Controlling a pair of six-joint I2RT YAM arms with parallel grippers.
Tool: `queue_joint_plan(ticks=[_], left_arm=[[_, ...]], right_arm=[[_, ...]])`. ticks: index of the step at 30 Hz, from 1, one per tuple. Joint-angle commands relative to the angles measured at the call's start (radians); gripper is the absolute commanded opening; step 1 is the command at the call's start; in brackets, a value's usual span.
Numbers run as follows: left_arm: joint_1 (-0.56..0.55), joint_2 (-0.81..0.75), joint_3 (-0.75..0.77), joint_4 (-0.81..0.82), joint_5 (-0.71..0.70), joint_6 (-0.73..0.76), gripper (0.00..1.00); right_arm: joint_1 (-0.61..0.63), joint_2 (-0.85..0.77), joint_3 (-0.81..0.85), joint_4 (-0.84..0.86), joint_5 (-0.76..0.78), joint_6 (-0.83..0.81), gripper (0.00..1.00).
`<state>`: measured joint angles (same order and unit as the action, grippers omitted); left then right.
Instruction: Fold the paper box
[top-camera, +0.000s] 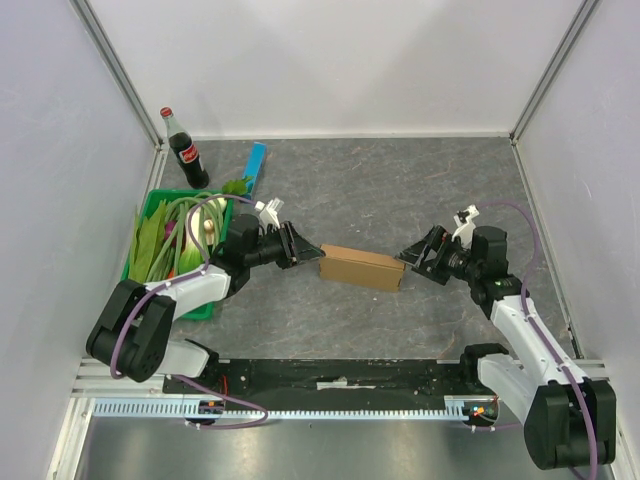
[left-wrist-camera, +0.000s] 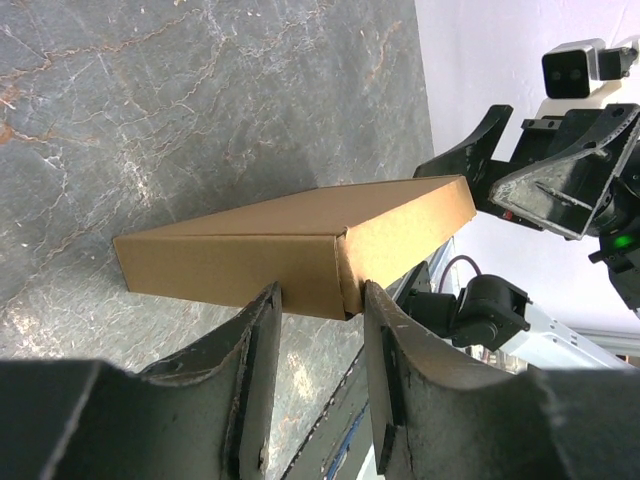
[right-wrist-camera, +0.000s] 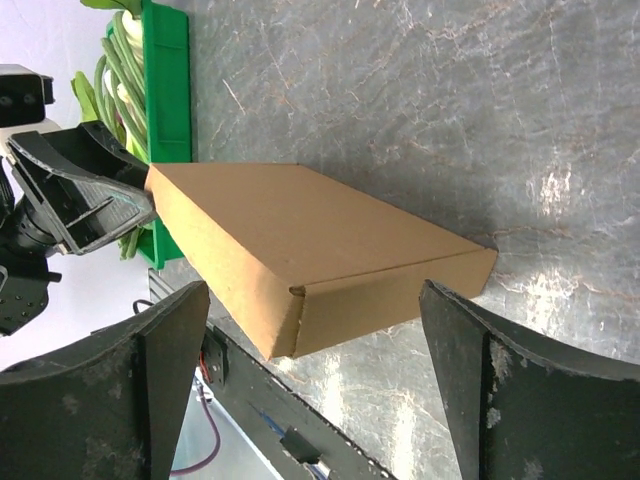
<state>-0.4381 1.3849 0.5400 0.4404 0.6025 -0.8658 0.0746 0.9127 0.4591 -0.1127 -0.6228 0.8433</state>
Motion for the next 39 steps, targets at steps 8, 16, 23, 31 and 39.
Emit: queue_joint_plan(ticks=[8,16,23,31,39], left_arm=[[0.004,0.005,-0.022,-0.155,-0.064,0.091,0.42],[0.004,0.008,-0.02,-0.155,-0.06,0.09,0.41],[0.002,0.014,-0.031,-0.158,-0.069,0.096,0.4],[0.002,-0.044,-0.101,-0.17,-0.092,0.106,0.35],[0.002,-0.22,-0.209,-0.27,-0.122,0.133,0.35]], right_arm=[[-0.006,-0.072,-0.016,-0.038,-0.034,0.031,0.83],[-0.004,-0.049,-0.088,0.042,-0.067,0.057,0.67],[-0.004,-0.054,-0.175,0.051,-0.031,0.076,0.53],[-0.004,-0.116,-0.29,0.097,-0.035,0.166,0.44],[-0.004,-0.183,-0.35,0.073,-0.086,0.2,0.54]])
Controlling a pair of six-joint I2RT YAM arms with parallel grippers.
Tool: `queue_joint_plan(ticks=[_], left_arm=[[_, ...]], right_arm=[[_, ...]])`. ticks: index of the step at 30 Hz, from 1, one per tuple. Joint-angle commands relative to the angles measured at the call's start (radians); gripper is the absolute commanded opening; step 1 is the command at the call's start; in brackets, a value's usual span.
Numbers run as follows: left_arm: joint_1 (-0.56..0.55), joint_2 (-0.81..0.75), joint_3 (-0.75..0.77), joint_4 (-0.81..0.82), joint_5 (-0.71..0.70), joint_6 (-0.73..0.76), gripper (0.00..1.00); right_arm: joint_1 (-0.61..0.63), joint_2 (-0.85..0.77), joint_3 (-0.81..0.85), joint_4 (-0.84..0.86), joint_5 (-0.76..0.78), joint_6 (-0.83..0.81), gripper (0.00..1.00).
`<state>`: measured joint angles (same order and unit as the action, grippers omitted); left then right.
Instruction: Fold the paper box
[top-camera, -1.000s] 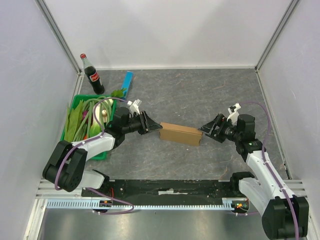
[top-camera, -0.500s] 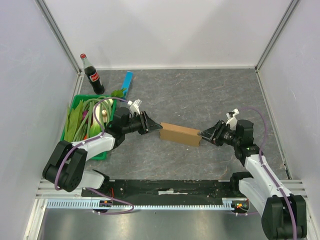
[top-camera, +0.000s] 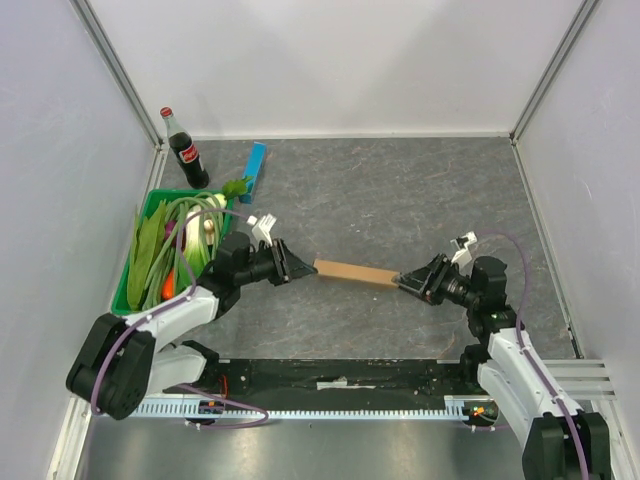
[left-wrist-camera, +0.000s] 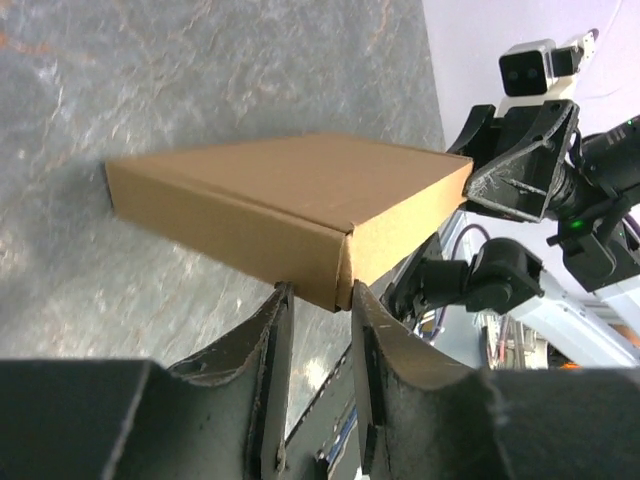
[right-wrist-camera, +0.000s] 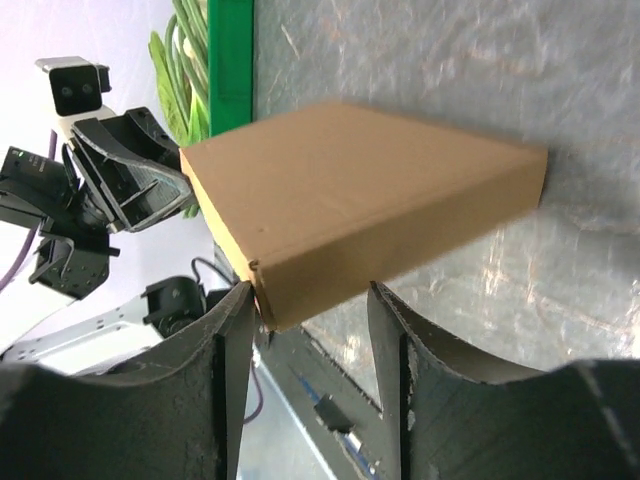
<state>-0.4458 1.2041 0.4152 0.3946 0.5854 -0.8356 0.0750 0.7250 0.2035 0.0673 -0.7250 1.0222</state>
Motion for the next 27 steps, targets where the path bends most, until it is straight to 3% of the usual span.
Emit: queue_joint_plan(ticks=[1,9,13,17,22,27], left_arm=[[0.01,-0.05,-0.09,-0.232,-0.104,0.099,0.35],[0.01,-0.129,-0.11,-0.303,-0.128,0.102,0.39],[0.01,-0.248,-0.09,-0.361,-0.125,0.115,0.46],[0.012,-0.368,0.0,-0.512,-0.136,0.174,0.54],[0.012,-0.55,0.179,-0.738,-0.244,0.237,0.58],[0.012,-0.682,0.304,-0.861,-0.312,0.285,0.61]], right_arm=[[-0.004,0.008,-0.113,-0.091,0.01,0.024,0.55],[0.002,0.092,-0.049,-0.113,0.071,-0.115,0.67],[0.072,0.151,0.11,-0.217,0.188,-0.233,0.72],[0.433,0.224,0.354,-0.392,0.537,-0.398,0.78],[0.687,0.427,0.63,-0.529,0.929,-0.617,0.81],[0.937,0.733,0.798,-0.63,1.166,-0.988,0.77]])
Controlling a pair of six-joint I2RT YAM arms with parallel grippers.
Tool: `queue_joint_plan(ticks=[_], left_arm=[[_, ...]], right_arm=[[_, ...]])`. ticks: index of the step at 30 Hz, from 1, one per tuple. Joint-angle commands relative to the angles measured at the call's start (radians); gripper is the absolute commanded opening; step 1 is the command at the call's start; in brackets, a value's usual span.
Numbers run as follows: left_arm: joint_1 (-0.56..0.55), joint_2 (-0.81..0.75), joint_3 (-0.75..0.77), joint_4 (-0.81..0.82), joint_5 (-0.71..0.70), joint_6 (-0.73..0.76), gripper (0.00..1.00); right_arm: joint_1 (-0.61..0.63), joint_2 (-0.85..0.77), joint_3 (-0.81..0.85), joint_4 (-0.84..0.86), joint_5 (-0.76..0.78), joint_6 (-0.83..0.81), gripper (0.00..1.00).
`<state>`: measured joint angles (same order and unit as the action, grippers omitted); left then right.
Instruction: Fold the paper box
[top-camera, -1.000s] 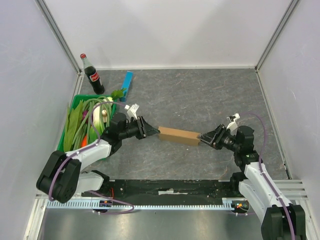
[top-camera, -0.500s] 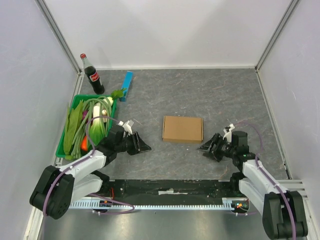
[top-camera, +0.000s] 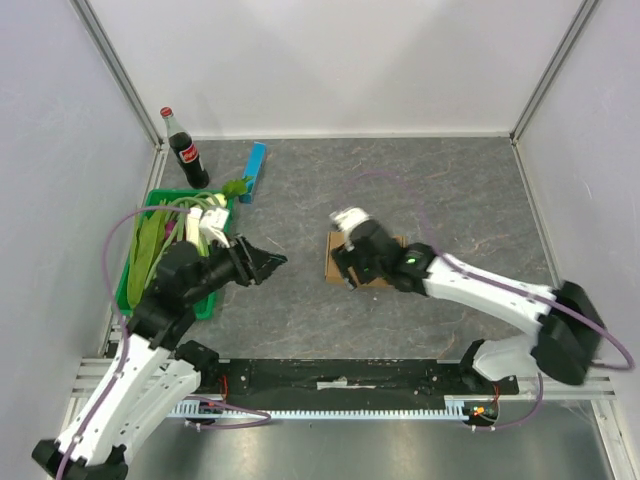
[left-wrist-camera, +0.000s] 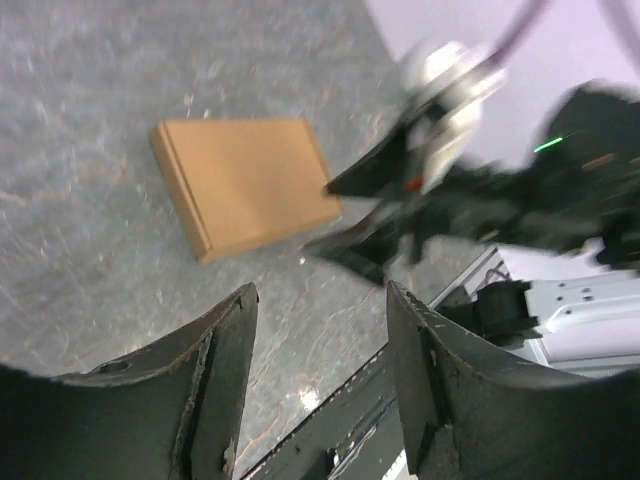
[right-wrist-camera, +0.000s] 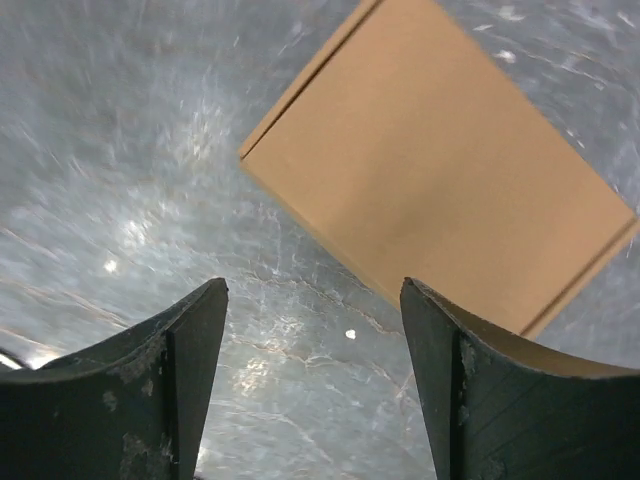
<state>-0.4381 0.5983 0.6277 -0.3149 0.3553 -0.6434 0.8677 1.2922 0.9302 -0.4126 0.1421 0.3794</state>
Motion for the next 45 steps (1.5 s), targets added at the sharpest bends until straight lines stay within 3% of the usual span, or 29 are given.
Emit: queue_joint_plan(ticks=[1,2,5,17,21,28,32,45], left_arm=[[0.004,-0.089,0.111,-0.174,-0.091,0.096,0.61],[0.004,-0.098,0.118,-0.187,-0.098,0.099,0.61],[0.004,-0.149,0.129,-0.213,-0.11,0.102,0.61],[0.004,-0.209,0.125,-0.227,-0.088,0.117,0.62],[0.004,-0.213,0.135,-0.234,-0.091,0.134,0.63],[0.004,-0.218,0.135,-0.234,-0.09,0.146,0.63],[0.004,-0.218,0.133,-0.233,-0.09,0.154,0.63],[0.004,-0.18,0.162,-0.27,-0.096,0.188,0.63]], right_arm=[[0.177,0.218,0.076,-0.153,0.35,-0.371,0.76],[0.227,0.232,0.072,-0.141,0.434,-0.458,0.76],[0.272,0.236,0.023,-0.054,0.464,-0.539,0.74],[0.261,0.381,-0.076,0.089,0.556,-0.648,0.6],[0.248,0.407,-0.1,0.194,0.615,-0.691,0.45],[0.2,0.542,-0.09,0.363,0.685,-0.844,0.36],[0.146,0.611,-0.053,0.496,0.645,-0.965,0.34],[-0.058,0.878,0.301,0.54,0.501,-1.178,0.3]])
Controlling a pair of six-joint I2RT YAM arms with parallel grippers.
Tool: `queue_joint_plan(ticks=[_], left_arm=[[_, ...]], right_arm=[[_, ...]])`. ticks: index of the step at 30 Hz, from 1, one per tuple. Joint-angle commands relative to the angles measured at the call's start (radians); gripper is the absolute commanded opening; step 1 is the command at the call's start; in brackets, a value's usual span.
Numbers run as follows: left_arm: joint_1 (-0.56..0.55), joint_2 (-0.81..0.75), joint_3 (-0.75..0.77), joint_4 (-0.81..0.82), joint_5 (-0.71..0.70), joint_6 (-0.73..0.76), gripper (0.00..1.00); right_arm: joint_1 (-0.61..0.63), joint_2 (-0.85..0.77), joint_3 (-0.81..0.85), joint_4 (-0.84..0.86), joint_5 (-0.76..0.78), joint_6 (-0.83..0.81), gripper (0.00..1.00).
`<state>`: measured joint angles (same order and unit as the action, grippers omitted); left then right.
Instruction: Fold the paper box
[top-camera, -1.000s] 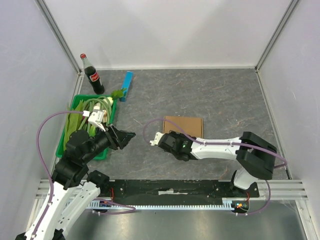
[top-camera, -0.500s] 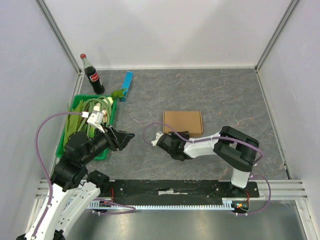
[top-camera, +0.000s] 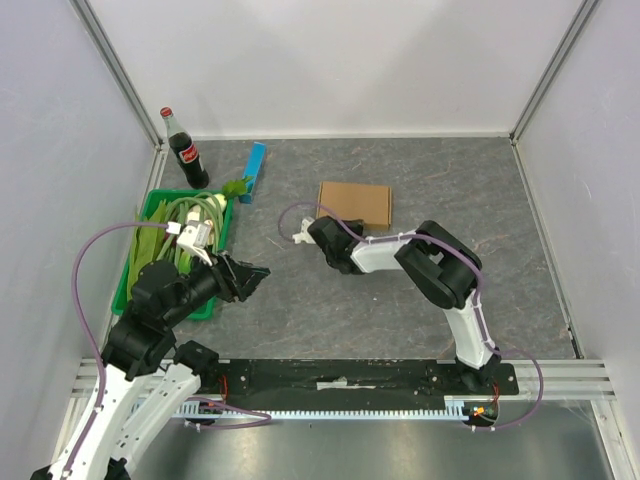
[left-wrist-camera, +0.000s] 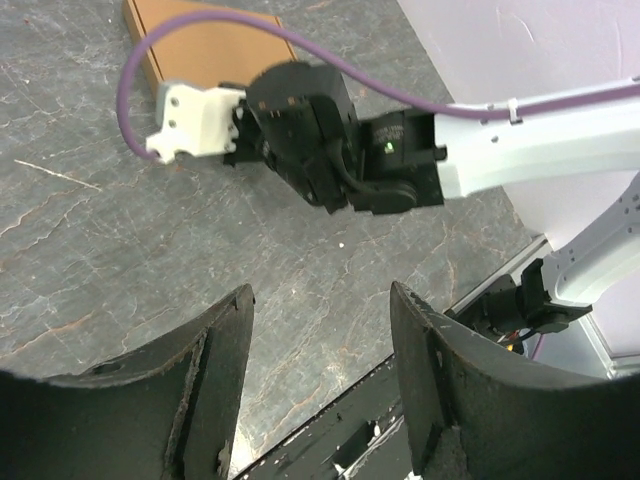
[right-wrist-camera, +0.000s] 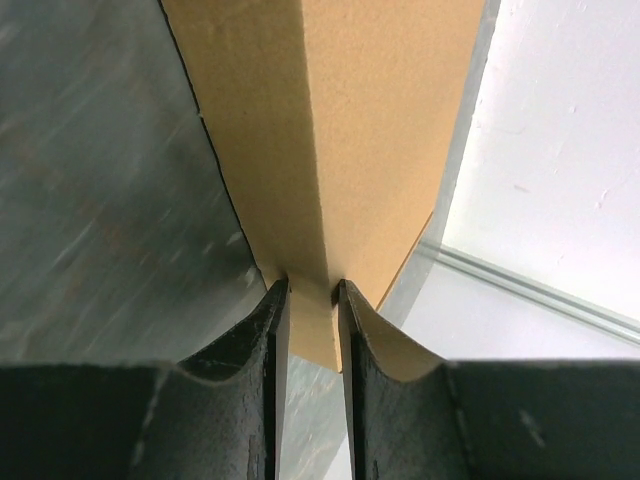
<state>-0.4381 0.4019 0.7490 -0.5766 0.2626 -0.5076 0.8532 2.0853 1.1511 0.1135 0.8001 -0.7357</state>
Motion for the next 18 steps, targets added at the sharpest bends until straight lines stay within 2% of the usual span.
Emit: queue_joint_plan(ticks=[1,5,18], left_arm=[[0.004,0.02,0.042,-0.011,-0.003,0.052,0.63],[0.004,0.044,0.05,-0.019,-0.006,0.063,0.63],[0.004,0.136,0.041,0.03,-0.002,0.049,0.64]], right_arm=[[-0.058,0.114,0.096,0.014,-0.157,-0.08,0.3],[-0.115,0.177,0.172,0.035,-0.154,-0.175,0.3],[-0.209,0.366,0.435,0.034,-0.228,-0.266,0.28]])
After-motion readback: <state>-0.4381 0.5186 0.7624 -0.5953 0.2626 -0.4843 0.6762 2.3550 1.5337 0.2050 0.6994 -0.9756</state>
